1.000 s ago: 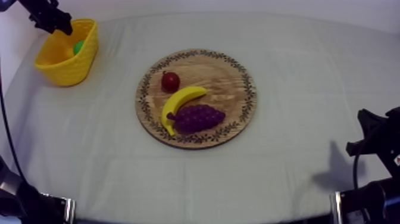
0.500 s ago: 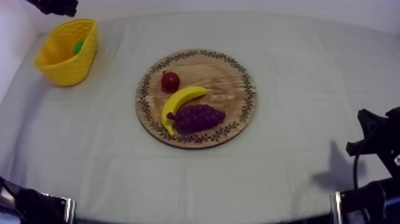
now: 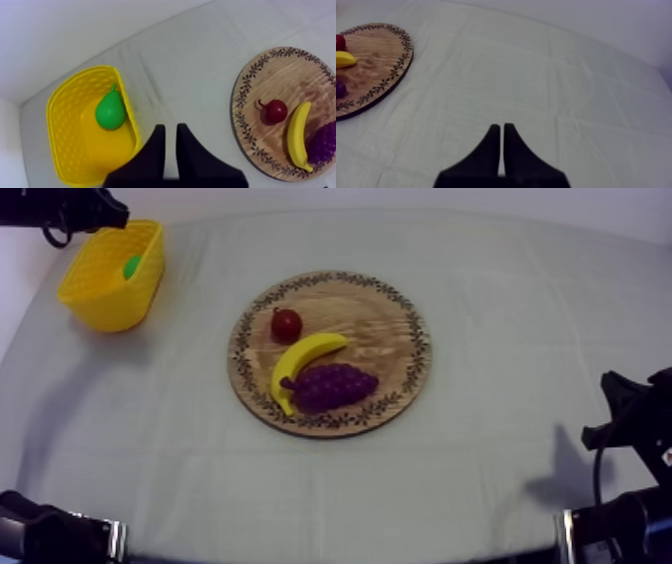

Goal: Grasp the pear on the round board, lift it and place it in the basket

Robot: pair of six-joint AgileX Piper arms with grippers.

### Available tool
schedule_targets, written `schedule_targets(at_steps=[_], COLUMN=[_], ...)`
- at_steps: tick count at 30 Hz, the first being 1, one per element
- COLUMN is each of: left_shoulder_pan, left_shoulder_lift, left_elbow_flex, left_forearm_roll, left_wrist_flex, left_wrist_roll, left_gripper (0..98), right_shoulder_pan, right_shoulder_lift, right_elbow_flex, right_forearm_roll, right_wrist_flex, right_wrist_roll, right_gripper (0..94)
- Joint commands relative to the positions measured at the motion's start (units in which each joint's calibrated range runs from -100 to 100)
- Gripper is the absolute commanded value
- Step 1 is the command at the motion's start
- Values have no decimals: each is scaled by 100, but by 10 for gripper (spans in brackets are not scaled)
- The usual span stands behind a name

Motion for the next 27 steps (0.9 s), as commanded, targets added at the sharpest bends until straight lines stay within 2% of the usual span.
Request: schedule_targets(at_steps=[1,5,17,23,27], left_shoulder_pan=[84,163,169,58,27], left_shoulder_lift=[-557,-1208,-3551,-4916,-6125], left_elbow_flex=[806,1561,3921,5244,6075], left_forearm_roll=[-29,-77,-56,97,139], left_wrist_flex=[-203,-339,-791,-978,-937], left_wrist_roll=[19,40,-215,-304,-243], left_gripper=[23,6,0,0,0], right_shoulder_pan=[-1,-1,-1,-1,-1], right_shoulder_lift=[-2,-2,-2,-2,-2], right_elbow_flex=[0,0,0,0,0], right_forearm_roll=[-1,-1,-1,-1,-1], right_wrist_flex=[1,1,1,1,1], right_wrist_roll=[3,3,3,3,3], right_gripper=[4,4,4,4,4])
